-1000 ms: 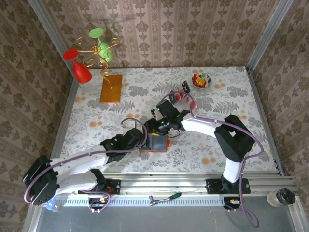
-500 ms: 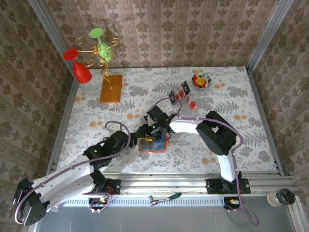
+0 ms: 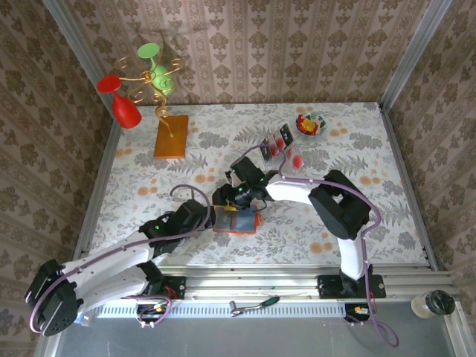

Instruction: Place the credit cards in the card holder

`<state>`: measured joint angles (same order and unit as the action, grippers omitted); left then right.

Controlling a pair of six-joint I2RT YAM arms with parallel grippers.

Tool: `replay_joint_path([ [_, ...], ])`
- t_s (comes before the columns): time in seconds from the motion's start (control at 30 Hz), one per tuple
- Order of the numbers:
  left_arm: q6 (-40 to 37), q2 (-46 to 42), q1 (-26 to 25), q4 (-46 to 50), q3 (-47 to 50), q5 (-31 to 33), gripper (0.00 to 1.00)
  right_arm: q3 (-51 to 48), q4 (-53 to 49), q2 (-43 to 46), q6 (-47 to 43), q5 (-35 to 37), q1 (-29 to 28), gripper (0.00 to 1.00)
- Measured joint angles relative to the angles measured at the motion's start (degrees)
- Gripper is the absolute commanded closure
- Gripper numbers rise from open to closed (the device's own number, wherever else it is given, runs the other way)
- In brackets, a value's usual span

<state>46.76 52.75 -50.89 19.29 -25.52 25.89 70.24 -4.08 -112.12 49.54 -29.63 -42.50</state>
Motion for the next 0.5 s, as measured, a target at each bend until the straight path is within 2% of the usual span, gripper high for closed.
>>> replay_joint_path([
  [0.23,-0.1,4.5,0.0,-2.8,0.0,-1.0,0.0,-3.1,-2.2,8.0,-1.7,1.2,3.0,0.45],
  [0.5,-0.5,9.6,0.0,-4.6,-1.9,-1.9,0.0,-6.7,-17.2,16.7,-11.6,14.7,3.5,0.43],
])
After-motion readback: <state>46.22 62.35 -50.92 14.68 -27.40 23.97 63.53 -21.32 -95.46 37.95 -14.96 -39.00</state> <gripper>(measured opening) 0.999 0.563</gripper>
